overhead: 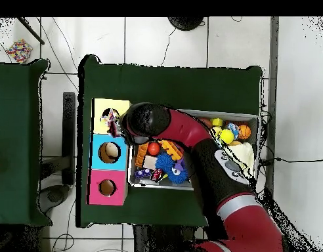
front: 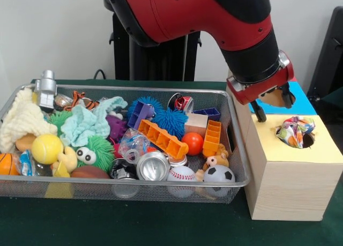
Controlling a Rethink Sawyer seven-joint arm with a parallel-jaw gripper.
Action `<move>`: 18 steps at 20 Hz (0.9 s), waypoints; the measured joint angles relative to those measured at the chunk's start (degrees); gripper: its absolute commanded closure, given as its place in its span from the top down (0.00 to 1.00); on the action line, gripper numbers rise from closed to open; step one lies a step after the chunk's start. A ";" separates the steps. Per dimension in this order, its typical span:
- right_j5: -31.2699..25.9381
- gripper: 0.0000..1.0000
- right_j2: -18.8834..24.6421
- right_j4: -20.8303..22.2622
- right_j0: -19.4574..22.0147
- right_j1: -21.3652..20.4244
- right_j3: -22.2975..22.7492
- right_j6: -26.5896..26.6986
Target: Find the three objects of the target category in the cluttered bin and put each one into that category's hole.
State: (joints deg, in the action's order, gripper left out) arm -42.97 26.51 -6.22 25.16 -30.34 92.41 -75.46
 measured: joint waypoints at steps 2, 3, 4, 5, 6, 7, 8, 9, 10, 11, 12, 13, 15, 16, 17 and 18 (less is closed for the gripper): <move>0.79 1.00 -0.05 0.05 -0.04 -0.15 0.04 0.00; 1.08 1.00 -0.20 0.09 -0.13 -0.22 0.05 0.00; 1.41 1.00 -0.50 0.09 -0.32 -0.37 0.05 0.00; 1.59 1.00 -0.69 0.15 -0.46 -0.46 0.04 0.00; 1.78 1.00 -0.97 0.29 -0.66 -0.61 0.04 0.00; 2.18 1.00 -1.59 0.62 -1.14 -0.98 0.05 0.00; 2.38 1.00 -1.83 0.75 -1.34 -1.16 0.06 0.00; 2.73 1.00 -2.20 0.95 -1.60 -1.38 0.06 0.00; 2.92 1.00 -2.36 1.04 -1.70 -1.47 0.06 0.00; 3.10 1.00 -2.53 1.12 -1.80 -1.55 0.06 0.00; 3.42 1.00 -2.77 1.22 -1.94 -1.61 0.07 0.00; 3.65 1.00 -2.92 1.25 -2.04 -1.64 0.07 0.00; 3.87 1.00 -3.18 1.24 -2.25 -1.69 0.07 0.00; 3.89 1.00 -3.26 1.24 -2.34 -1.72 0.07 0.00; 3.89 1.00 -3.31 1.22 -2.43 -1.74 0.05 0.00; 3.90 1.00 -3.41 1.22 -2.54 -1.77 0.03 0.00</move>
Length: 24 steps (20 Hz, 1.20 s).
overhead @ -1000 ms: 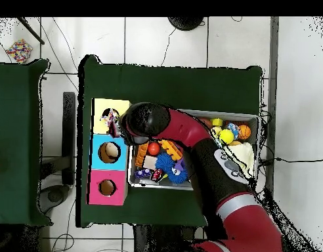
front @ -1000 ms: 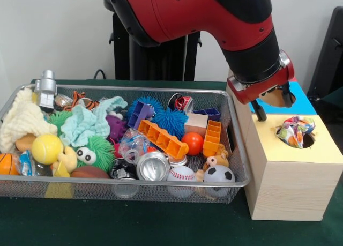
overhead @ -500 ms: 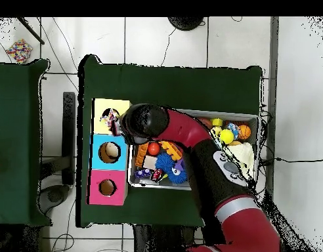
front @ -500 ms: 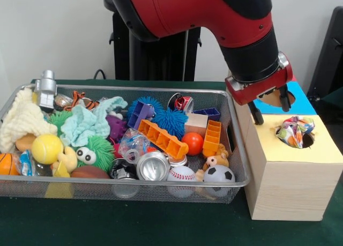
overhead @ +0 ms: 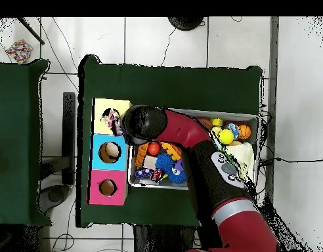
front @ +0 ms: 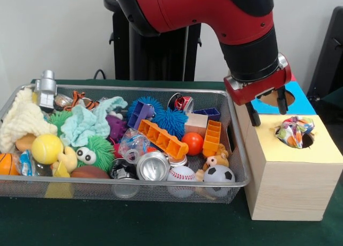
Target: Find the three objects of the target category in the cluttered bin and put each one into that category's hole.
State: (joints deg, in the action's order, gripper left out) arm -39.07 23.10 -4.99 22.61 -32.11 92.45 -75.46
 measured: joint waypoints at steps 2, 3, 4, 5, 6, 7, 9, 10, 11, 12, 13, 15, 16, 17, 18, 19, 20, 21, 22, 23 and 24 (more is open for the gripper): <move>0.01 1.00 -0.38 0.00 -0.34 -0.09 -0.10 0.00; 0.01 1.00 -0.45 0.00 -0.39 -0.11 -0.12 0.00; 0.09 1.00 -0.50 0.00 -0.44 -0.12 -0.12 0.00; 0.11 1.00 -0.50 0.00 -0.44 -0.12 -0.12 0.00; 0.13 1.00 -0.50 0.00 -0.43 -0.12 -0.12 0.00; 0.14 1.00 -0.50 0.00 -0.44 -0.12 -0.11 0.00; 0.21 1.00 -0.50 0.01 -0.44 -0.12 -0.10 0.00; 0.22 1.00 -0.51 0.01 -0.44 -0.12 -0.10 0.00; 0.22 1.00 -0.56 0.00 -0.46 -0.12 -0.11 0.00; 0.24 1.00 -0.60 0.00 -0.48 -0.13 -0.11 0.00; 0.28 1.00 -0.71 -0.01 -0.56 -0.15 -0.12 0.00; 0.46 1.00 -1.23 -0.02 -1.01 -0.31 -0.14 0.00; 0.59 1.00 -1.79 -0.02 -1.51 -0.45 -0.24 -0.01; 0.72 1.00 -2.49 -0.02 -2.18 -0.61 -0.40 -0.01; 0.90 1.00 -3.81 -0.01 -3.50 -0.87 -0.75 -0.01; 0.95 1.00 -4.50 -0.01 -4.20 -0.97 -0.97 -0.02; 1.01 1.00 -5.18 0.00 -4.90 -1.07 -1.19 -0.04; 1.04 1.00 -6.16 0.00 -5.83 -1.17 -1.52 -0.04; 1.08 1.00 -7.13 0.00 -6.77 -1.26 -1.84 -0.05; 1.09 1.00 -7.88 0.00 -7.50 -1.33 -2.09 -0.05; 1.16 1.00 -8.63 0.00 -8.21 -1.37 -2.33 -0.05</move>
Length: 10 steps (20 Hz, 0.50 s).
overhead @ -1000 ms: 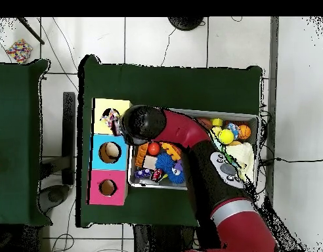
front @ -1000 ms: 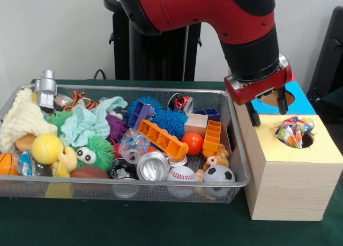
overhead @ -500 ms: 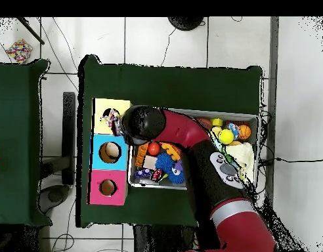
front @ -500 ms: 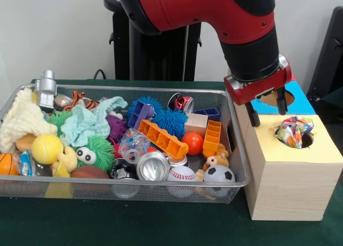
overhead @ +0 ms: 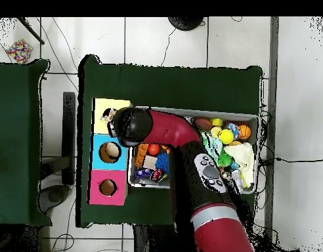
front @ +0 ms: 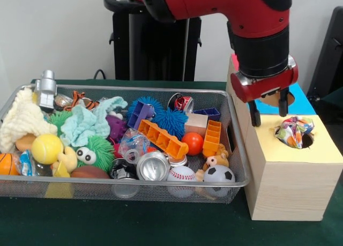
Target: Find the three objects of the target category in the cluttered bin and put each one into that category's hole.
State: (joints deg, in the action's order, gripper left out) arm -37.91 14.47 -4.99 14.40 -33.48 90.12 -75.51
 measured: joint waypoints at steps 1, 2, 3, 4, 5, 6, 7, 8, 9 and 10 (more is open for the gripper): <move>0.17 1.00 -1.06 0.00 -1.00 -0.07 -0.29 -0.01; 0.30 1.00 -1.77 0.00 -1.64 -0.11 -0.46 -0.06; 0.45 1.00 -2.42 0.01 -2.26 -0.15 -0.61 -0.14; 0.65 1.00 -3.17 0.00 -2.97 -0.18 -0.78 -0.24; 0.81 1.00 -3.74 0.00 -3.50 -0.19 -0.91 -0.33; 0.97 1.00 -4.40 0.00 -4.09 -0.20 -1.08 -0.45; 1.26 1.00 -5.51 0.00 -5.10 -0.20 -1.34 -0.73; 1.32 1.00 -5.69 -0.01 -5.27 -0.20 -1.38 -0.81; 1.39 1.00 -5.87 -0.02 -5.44 -0.19 -1.42 -0.88; 1.67 1.00 -6.58 -0.02 -6.08 -0.20 -1.53 -1.27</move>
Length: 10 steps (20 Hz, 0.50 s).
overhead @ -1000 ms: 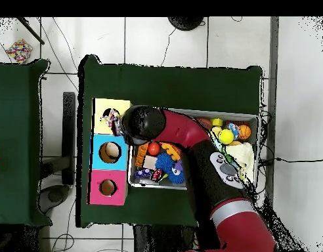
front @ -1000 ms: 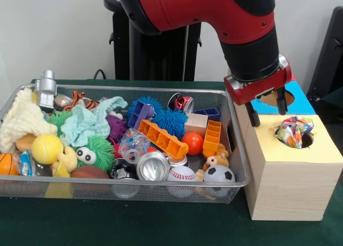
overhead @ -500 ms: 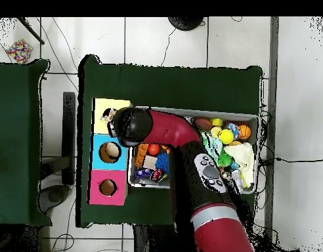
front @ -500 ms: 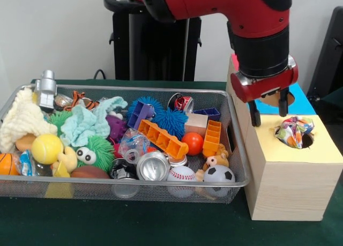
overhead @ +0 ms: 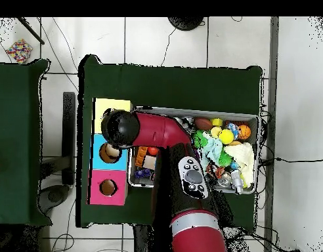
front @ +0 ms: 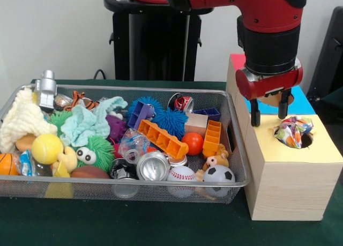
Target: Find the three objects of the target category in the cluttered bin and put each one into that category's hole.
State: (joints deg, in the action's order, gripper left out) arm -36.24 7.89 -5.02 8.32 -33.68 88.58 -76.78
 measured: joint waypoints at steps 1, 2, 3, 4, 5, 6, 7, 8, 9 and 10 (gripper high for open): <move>0.22 1.00 -0.41 0.00 -0.37 0.01 -0.05 -0.33; 0.60 1.00 -1.01 -0.02 -0.87 0.00 -0.08 -0.94; 0.76 1.00 -1.21 -0.04 -1.03 0.00 -0.08 -1.19; 0.96 1.00 -1.46 -0.09 -1.24 -0.01 -0.08 -1.51; 1.18 1.00 -1.72 -0.09 -1.50 -0.02 -0.08 -1.87; 1.40 1.00 -1.98 -0.09 -1.76 -0.03 -0.08 -2.23; 1.75 1.00 -2.39 -0.09 -2.17 -0.04 -0.08 -2.84; 2.02 1.00 -2.69 -0.08 -2.47 -0.06 -0.07 -3.30; 2.32 1.00 -3.05 -0.09 -2.80 -0.06 -0.07 -3.73; 2.54 1.00 -3.34 -0.08 -3.08 -0.07 -0.07 -4.06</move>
State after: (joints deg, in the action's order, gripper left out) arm -33.70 4.55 -5.10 5.24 -33.75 88.51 -80.84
